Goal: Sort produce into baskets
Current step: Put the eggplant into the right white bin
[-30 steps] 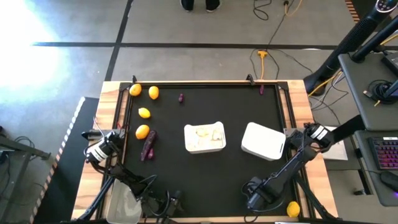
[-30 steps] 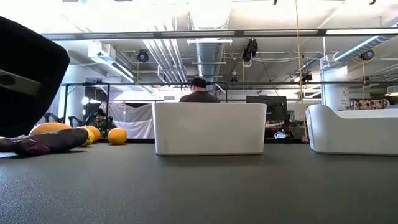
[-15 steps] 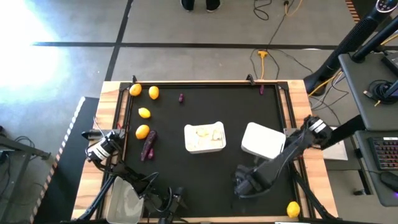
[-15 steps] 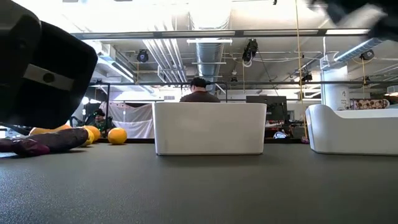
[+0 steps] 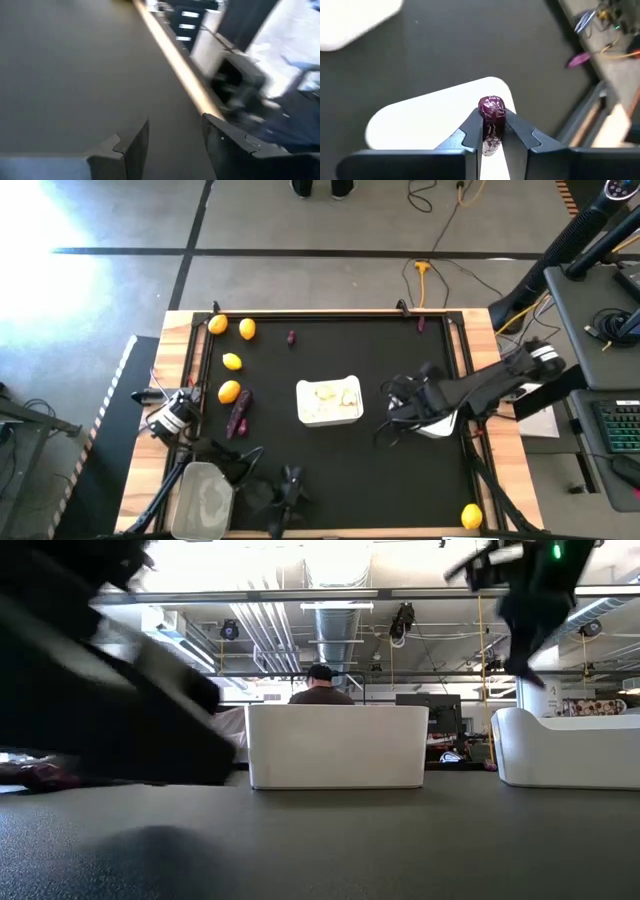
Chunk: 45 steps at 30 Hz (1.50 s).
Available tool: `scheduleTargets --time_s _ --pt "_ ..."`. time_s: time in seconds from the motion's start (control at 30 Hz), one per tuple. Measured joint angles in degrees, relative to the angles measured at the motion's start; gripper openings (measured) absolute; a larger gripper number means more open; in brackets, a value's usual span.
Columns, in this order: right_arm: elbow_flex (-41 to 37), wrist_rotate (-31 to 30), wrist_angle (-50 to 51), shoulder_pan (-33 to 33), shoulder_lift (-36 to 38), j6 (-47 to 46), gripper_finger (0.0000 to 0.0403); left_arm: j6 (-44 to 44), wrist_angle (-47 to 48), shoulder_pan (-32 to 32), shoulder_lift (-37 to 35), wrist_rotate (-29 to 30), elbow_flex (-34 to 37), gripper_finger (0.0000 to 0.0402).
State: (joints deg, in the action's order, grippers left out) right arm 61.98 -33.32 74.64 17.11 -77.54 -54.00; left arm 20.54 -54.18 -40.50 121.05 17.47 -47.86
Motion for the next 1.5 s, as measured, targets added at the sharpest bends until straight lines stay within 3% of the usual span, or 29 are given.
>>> scheduleTargets --time_s 0.07,0.17,0.4,0.47,0.63,0.73,0.8,0.93,1.03,1.23,1.3,1.5 --pt "-5.77 1.06 -6.10 -1.27 1.95 0.08 0.0051 0.11 0.58 2.25 -0.01 -0.39 0.00 0.0166" --pt "-12.41 4.70 -14.48 -2.12 3.62 1.68 0.0059 0.19 2.32 6.28 -0.49 -5.66 0.31 0.0166" --pt "-17.30 6.31 -17.97 -2.32 3.54 5.02 0.0103 -0.09 2.76 17.61 -4.66 -33.69 1.16 0.0166" --pt "-17.30 6.54 -18.25 -2.54 3.18 5.18 0.0123 -0.35 2.79 19.78 -5.81 -38.66 1.11 0.0166" --pt "-16.65 8.46 -16.82 -2.55 3.19 7.55 0.0182 -1.82 4.85 22.10 -10.07 -40.56 2.02 0.0166" --pt "-11.88 6.98 -11.72 -3.32 4.26 8.66 0.0209 -4.78 8.30 22.52 -14.15 -40.62 2.64 0.0166" --pt "-7.99 3.38 -8.44 -4.21 5.11 10.33 0.0217 -8.96 11.64 22.99 -17.70 -40.80 2.75 0.0166" --pt "-1.60 -9.48 -7.98 -7.49 6.87 16.96 0.0219 -19.20 19.30 25.64 -24.19 -40.73 2.82 0.0166" --pt "1.84 -13.78 -8.04 -13.94 7.57 19.40 0.0213 -23.01 24.31 28.51 -28.13 -40.70 2.84 0.0166" --pt "2.78 -11.58 -11.99 -33.03 6.41 29.28 0.0208 -23.81 35.14 34.15 -31.04 -40.48 3.02 0.0166" --pt "1.14 -6.83 -15.98 -40.37 5.41 32.88 0.0208 -24.70 37.78 35.24 -31.01 -40.48 3.11 0.0166" --pt "-1.74 15.08 -29.28 -59.59 -1.88 38.88 0.0208 -28.88 39.07 35.63 -30.85 -40.53 5.23 0.0166"
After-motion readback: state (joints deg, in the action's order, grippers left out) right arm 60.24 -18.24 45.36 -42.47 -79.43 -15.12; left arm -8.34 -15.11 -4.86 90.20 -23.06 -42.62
